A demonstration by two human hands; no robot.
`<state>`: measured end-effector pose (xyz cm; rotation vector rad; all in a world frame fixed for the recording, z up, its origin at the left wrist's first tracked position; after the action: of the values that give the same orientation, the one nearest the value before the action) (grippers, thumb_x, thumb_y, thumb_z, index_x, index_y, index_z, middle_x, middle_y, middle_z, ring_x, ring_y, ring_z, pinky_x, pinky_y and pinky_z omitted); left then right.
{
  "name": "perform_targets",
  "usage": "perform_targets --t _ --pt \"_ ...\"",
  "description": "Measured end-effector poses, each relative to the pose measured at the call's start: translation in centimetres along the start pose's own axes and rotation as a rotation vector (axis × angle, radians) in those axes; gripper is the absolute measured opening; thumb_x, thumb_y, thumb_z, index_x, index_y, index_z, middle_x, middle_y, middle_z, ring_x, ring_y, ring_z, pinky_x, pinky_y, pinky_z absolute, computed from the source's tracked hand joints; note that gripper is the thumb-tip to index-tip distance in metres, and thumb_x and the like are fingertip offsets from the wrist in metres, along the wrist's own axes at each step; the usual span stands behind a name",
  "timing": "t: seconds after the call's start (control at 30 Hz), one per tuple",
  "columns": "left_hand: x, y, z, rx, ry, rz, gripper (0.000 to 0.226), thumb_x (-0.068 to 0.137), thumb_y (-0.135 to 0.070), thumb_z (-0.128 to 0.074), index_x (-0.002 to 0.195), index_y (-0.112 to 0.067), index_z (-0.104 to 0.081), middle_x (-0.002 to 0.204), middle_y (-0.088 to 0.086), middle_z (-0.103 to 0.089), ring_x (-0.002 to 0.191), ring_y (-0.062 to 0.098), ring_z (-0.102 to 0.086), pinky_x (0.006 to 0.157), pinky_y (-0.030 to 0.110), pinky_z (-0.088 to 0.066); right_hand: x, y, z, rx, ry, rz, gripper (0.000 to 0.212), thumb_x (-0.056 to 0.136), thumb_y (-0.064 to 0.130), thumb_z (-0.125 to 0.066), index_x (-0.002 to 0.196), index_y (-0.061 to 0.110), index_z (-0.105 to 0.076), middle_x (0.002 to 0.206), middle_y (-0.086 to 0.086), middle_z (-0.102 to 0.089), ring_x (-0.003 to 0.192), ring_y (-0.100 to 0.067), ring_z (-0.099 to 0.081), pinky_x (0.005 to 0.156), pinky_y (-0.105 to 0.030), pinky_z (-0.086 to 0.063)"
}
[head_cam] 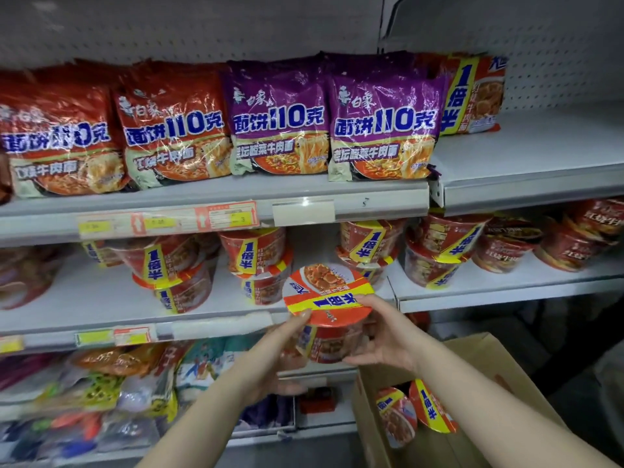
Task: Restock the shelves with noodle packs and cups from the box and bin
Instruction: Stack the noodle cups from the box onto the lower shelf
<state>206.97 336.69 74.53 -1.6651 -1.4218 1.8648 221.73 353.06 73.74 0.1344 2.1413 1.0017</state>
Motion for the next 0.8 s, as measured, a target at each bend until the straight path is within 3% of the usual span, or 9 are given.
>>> perform_targets --t 0.07,0.13,0.23,0.33,0.4,0.53,0.63,0.7,0.8 --pt "-0.6 0.3 0.8 -0.018 0.032 0.029 0.085 0.059 -0.078 -0.075 0.132 -0.042 -0.049 0.133 0.000 -0.056 0.120 0.029 -0.056 0.077 0.053 -0.058 0.5 -0.3 -1.7 -0.038 0.063 0.009 0.060 0.077 0.037 -0.079 0.129 0.024 -0.051 0.130 -0.015 -0.056 0.115 -0.044 -0.058 0.093 -0.065 -0.048" --pt "-1.3 0.5 2.4 -0.060 0.001 0.027 0.094 0.052 -0.072 -0.080 0.132 -0.033 -0.051 0.126 0.003 -0.062 0.114 0.029 -0.059 0.083 0.054 -0.055 1.0 -0.7 -3.4 -0.137 0.126 -0.001 0.076 0.065 0.036 -0.087 0.131 0.022 -0.052 0.131 -0.014 -0.059 0.116 -0.040 -0.060 0.098 -0.066 -0.044" --pt "-2.9 1.3 6.3 -0.106 -0.068 -0.008 0.080 0.054 -0.058 -0.081 0.123 -0.022 -0.061 0.107 0.003 -0.075 0.106 0.028 -0.067 0.086 0.053 -0.055 1.6 -1.6 -6.1 -0.242 0.195 -0.034 0.082 0.055 0.047 -0.090 0.128 0.025 -0.059 0.131 -0.011 -0.063 0.120 -0.036 -0.060 0.101 -0.070 -0.037" --pt "-4.9 1.8 11.1 -0.116 -0.066 -0.043 0.067 0.062 -0.049 -0.080 0.120 -0.019 -0.064 0.110 0.004 -0.074 0.106 0.028 -0.070 0.094 0.058 -0.052 2.2 -3.0 -8.9 -0.232 0.255 -0.074 0.068 0.063 0.055 -0.082 0.122 0.025 -0.066 0.138 -0.016 -0.056 0.128 -0.036 -0.053 0.102 -0.072 -0.032" --pt "-6.6 1.8 14.3 -0.093 -0.047 -0.051 0.066 0.063 -0.045 -0.080 0.121 -0.017 -0.063 0.113 0.007 -0.073 0.107 0.029 -0.069 0.095 0.059 -0.052 2.7 -4.2 -11.3 -0.250 0.307 -0.095 0.070 0.067 0.056 -0.081 0.128 0.026 -0.062 0.144 -0.016 -0.050 0.133 -0.038 -0.047 0.102 -0.072 -0.033" --pt "-9.5 1.8 20.5 -0.004 -0.035 -0.052 0.079 0.051 -0.047 -0.084 0.121 -0.017 -0.061 0.112 0.009 -0.074 0.104 0.027 -0.071 0.088 0.049 -0.056 3.6 -7.1 -17.3 -0.239 0.407 -0.119 0.088 0.058 0.045 -0.090 0.135 0.024 -0.054 0.141 -0.012 -0.054 0.130 -0.039 -0.050 0.099 -0.072 -0.036" --pt "-11.3 2.3 24.6 -0.103 -0.097 -0.083 0.065 0.059 -0.041 -0.081 0.116 -0.014 -0.063 0.102 0.008 -0.075 0.095 0.022 -0.071 0.079 0.043 -0.056 5.3 -9.7 -21.5 -0.176 0.460 -0.132 0.092 0.055 0.030 -0.094 0.136 0.018 -0.052 0.141 -0.017 -0.053 0.123 -0.044 -0.055 0.095 -0.072 -0.040" --pt "-12.2 3.3 27.2 -0.224 -0.139 -0.128 0.061 0.063 -0.039 -0.079 0.117 -0.015 -0.063 0.105 0.007 -0.075 0.100 0.021 -0.068 0.078 0.045 -0.056 6.4 -11.2 -24.6 -0.130 0.465 -0.132 0.097 0.053 0.026 -0.095 0.138 0.015 -0.049 0.142 -0.019 -0.050 0.120 -0.048 -0.055 0.096 -0.071 -0.041" --pt "-13.5 5.3 30.1 -0.262 -0.156 -0.149 0.084 0.056 -0.043 -0.086 0.132 -0.022 -0.056 0.115 0.003 -0.072 0.104 0.021 -0.066 0.071 0.043 -0.056 8.0 -13.5 -29.0 -0.104 0.478 -0.111 0.100 0.046 0.027 -0.097 0.133 0.011 -0.052 0.134 -0.021 -0.056 0.118 -0.046 -0.056 0.098 -0.066 -0.043"
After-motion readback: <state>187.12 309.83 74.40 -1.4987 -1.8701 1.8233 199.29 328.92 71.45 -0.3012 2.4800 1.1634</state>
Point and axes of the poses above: each hand's wrist, its own x-axis towards the middle knuckle, its own z-axis out of the back of the hand, y = z × x, the point moved 2 cm from there along x, towards the middle knuckle
